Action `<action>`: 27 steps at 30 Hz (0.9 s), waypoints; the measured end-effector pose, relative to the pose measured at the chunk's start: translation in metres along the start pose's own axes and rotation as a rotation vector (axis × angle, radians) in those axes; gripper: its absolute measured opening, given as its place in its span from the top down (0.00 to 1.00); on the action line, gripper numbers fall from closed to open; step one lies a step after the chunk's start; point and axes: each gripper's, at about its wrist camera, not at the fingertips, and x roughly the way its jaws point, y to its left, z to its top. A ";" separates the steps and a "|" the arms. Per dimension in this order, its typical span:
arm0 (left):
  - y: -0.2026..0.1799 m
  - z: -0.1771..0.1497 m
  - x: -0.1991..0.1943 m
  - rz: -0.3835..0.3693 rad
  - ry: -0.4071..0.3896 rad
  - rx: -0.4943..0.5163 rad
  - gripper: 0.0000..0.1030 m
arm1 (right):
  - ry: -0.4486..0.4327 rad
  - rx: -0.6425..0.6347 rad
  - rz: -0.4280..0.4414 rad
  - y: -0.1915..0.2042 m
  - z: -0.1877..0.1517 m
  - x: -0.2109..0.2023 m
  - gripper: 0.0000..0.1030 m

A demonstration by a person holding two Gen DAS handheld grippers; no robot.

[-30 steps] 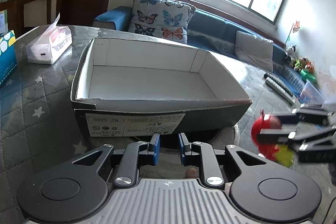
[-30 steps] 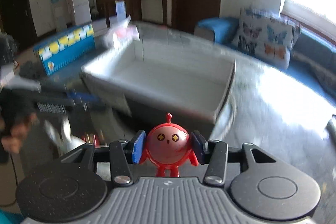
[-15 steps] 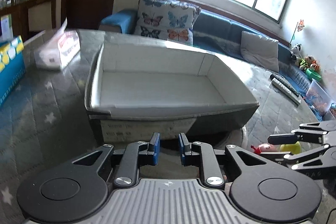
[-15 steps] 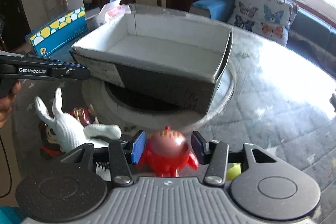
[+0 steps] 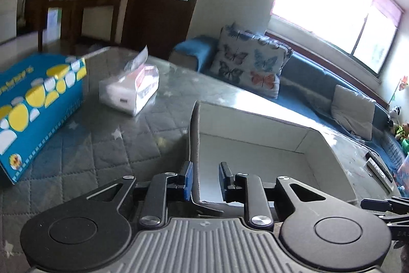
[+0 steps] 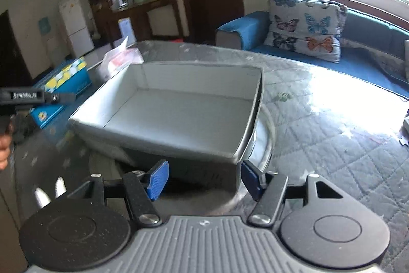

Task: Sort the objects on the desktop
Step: 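Carry the red toy out and set it beside the other toys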

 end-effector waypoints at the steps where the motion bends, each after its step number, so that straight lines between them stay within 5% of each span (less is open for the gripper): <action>1: 0.002 0.002 0.005 -0.001 0.015 -0.010 0.77 | 0.001 0.009 -0.003 -0.002 0.002 0.003 0.38; 9: 0.004 0.004 0.014 0.019 0.054 -0.033 0.76 | 0.014 0.094 0.011 -0.017 0.007 0.022 0.27; 13: 0.004 0.005 0.012 0.033 0.042 -0.020 0.76 | -0.001 0.127 0.022 -0.023 0.008 0.022 0.27; 27: 0.013 -0.003 0.042 0.015 0.180 -0.049 0.81 | 0.026 0.146 0.061 -0.019 0.010 0.035 0.22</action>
